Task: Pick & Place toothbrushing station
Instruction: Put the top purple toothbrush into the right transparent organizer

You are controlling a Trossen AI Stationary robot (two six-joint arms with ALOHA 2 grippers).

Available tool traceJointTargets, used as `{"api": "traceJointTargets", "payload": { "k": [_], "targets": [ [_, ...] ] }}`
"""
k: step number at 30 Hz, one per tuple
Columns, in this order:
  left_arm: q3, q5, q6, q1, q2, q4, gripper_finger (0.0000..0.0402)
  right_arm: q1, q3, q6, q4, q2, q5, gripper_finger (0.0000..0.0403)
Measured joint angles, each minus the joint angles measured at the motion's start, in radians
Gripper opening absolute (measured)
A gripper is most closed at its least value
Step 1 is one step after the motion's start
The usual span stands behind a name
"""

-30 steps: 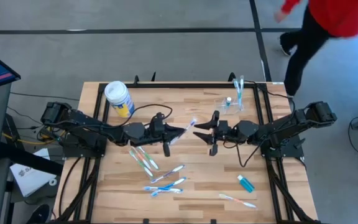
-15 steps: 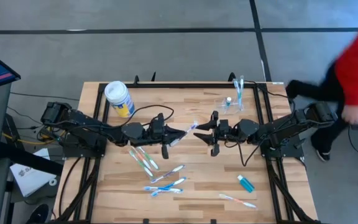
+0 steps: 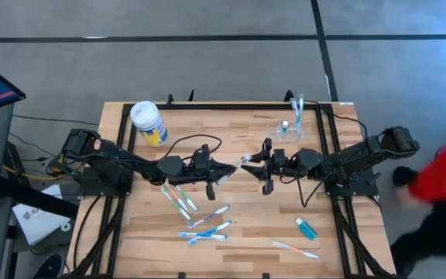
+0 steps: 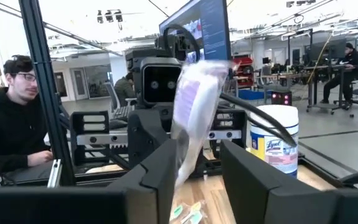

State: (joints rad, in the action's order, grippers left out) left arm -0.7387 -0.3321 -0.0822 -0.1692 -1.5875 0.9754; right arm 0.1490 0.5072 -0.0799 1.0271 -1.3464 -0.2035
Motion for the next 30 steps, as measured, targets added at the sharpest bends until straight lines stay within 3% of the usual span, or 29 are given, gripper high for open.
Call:
{"api": "traceJointTargets", "payload": {
  "k": [10,30],
  "targets": [
    [0.000,0.003,0.000,0.000,0.001,0.002,0.0000,0.000,0.000,0.007,0.006,0.000,0.050,0.0007],
    [-0.001,-0.012,0.000,0.000,0.013,-0.005,0.0027,-0.001,0.001,0.010,-0.002,0.000,0.048,0.0000]
  ]
}}
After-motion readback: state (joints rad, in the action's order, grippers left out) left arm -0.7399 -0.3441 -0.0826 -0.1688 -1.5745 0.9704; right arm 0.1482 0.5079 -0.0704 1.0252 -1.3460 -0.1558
